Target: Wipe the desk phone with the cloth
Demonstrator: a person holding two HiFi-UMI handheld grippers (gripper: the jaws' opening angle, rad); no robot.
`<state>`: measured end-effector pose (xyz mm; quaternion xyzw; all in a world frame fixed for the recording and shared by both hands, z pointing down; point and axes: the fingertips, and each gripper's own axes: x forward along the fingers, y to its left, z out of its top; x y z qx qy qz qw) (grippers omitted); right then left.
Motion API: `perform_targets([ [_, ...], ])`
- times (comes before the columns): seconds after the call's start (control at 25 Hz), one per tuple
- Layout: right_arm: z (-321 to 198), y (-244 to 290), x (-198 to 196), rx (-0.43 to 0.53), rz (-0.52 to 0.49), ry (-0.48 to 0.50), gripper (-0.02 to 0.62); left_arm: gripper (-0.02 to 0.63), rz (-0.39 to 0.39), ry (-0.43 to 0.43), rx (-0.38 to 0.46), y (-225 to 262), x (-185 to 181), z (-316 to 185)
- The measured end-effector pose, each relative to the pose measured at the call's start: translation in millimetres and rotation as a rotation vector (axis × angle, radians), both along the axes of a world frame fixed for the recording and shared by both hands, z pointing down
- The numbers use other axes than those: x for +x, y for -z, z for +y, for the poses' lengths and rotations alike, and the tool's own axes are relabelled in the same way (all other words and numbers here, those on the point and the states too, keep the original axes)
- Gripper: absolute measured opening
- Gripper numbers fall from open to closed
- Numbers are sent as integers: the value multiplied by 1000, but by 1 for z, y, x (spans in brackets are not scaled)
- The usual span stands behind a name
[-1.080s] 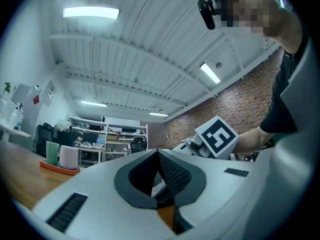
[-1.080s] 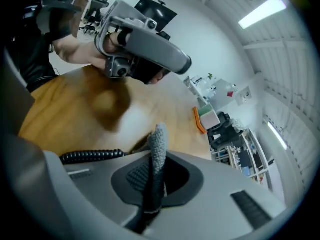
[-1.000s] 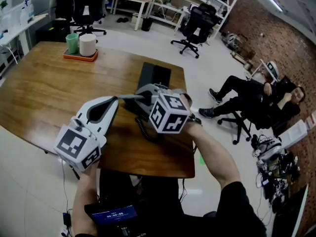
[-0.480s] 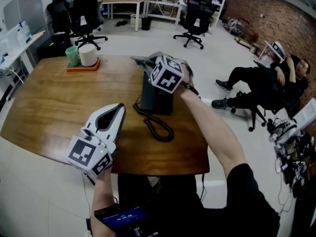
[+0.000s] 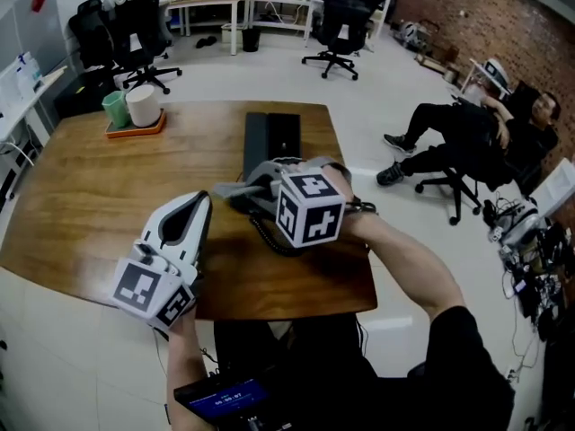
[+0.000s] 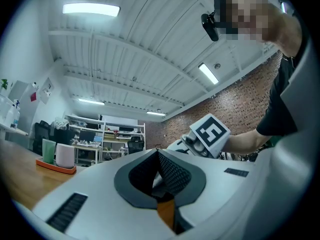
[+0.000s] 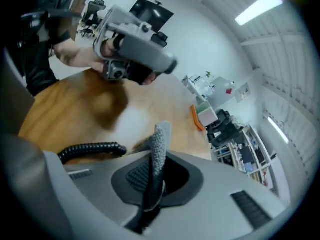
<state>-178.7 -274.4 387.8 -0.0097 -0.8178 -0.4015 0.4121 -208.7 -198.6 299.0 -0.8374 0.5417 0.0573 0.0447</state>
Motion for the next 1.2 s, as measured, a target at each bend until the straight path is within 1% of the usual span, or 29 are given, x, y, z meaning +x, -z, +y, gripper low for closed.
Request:
perform_targets([
  [0.08, -39, 31, -3, -6, -115, -90, 21, -9, 1, 0, -3, -1, 0, 0],
  [0.16, -95, 65, -5, 18, -242, -225, 21, -9, 4, 2, -6, -2, 0, -1],
  [0.2, -122, 75, -6, 25, -285, -288, 21, -9, 6, 1, -7, -3, 0, -2],
  [0.28, -159, 81, -7, 25, -321, -371, 21, -9, 8, -3, -12, -5, 3, -4],
  [0.36, -170, 75, -9, 27, -310, -394, 21, -9, 9, -8, -18, -6, 5, -4],
  [0.44, -166, 68, -9, 47, -276, -383, 20, -9, 8, -11, -18, -4, 7, -3],
  [0.52, -152, 61, -6, 66, -233, -349, 20, -9, 3, -15, -17, -2, 8, -3],
  [0.68, -103, 39, 3, 74, -129, -240, 20, -9, 1, -21, -17, 0, 7, -3],
  [0.92, -19, 4, 21, 114, -13, -71, 20, -9, 1, -22, -14, 1, 9, -1],
  [1.0, 0, -7, 26, 103, 44, -21, 20, -9, 1, -21, -13, 0, 8, -1],
  [1.04, 4, -9, 28, 84, 59, -5, 21, -9, 1, -22, -13, -1, 8, -1],
  [1.08, 1, -5, 28, 60, 50, -6, 21, -9, 2, -23, -12, -1, 7, -1],
  [1.12, -11, 4, 26, 41, 14, -29, 21, -9, 2, -23, -12, -1, 7, -2],
  [1.2, -57, 38, 23, 43, -111, -136, 23, -9, 3, -23, -12, -1, 6, -2],
])
